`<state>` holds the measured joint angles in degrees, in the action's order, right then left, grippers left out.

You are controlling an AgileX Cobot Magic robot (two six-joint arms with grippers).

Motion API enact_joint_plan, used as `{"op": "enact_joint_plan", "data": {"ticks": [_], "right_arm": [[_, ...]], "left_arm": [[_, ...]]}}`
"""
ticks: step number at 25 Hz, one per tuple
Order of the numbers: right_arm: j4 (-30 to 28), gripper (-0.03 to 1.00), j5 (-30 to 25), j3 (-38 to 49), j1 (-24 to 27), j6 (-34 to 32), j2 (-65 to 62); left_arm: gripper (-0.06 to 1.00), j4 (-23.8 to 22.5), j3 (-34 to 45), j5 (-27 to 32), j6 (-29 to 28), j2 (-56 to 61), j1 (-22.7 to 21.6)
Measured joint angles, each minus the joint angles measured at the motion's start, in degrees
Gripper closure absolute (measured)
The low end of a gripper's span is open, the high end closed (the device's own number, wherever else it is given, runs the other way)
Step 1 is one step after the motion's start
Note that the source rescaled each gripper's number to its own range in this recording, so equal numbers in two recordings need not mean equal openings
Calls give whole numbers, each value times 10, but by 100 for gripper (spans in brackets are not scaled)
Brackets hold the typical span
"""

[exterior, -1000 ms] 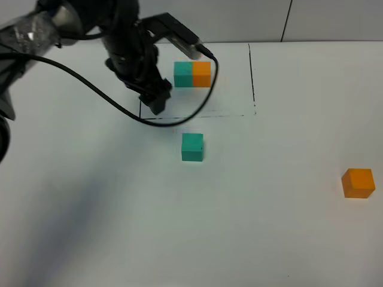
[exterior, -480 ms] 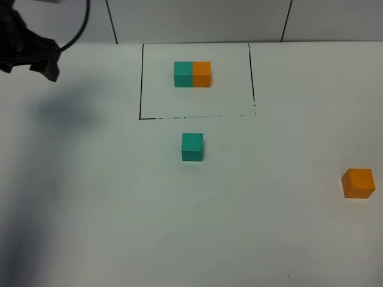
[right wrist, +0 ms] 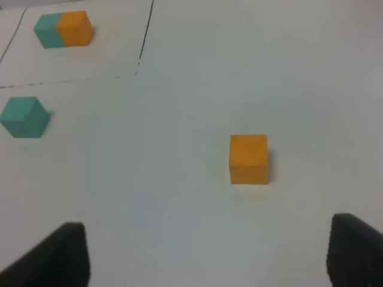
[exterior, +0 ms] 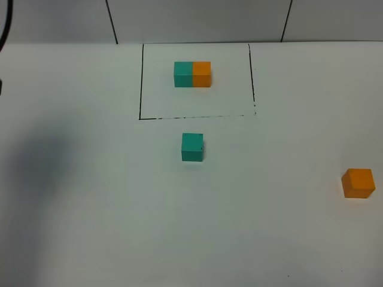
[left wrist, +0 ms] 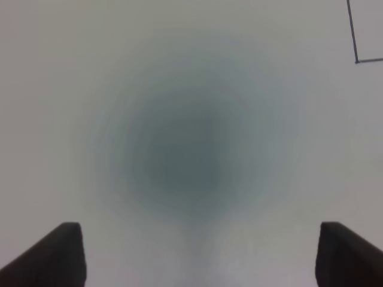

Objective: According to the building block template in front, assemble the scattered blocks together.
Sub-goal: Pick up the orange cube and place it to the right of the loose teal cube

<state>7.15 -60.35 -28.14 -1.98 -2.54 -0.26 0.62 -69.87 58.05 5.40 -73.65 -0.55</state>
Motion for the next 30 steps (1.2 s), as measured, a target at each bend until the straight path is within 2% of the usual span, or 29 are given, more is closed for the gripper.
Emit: {"op": "enact_joint_plan", "data": {"ticks": [8,19,23,30], "right_arm": [[0,8,0,0,0,0,0],[0,8,0,0,0,0,0],[0,8,0,0,0,0,0],[0,8,0,0,0,0,0]], "left_arm": [[27,-18,144,20,-64,223,0],[27,-3,326,24,-68,503,22],[27,4,363,19,-54,593,22],[27,8,405,20,-54,667,22]]}}
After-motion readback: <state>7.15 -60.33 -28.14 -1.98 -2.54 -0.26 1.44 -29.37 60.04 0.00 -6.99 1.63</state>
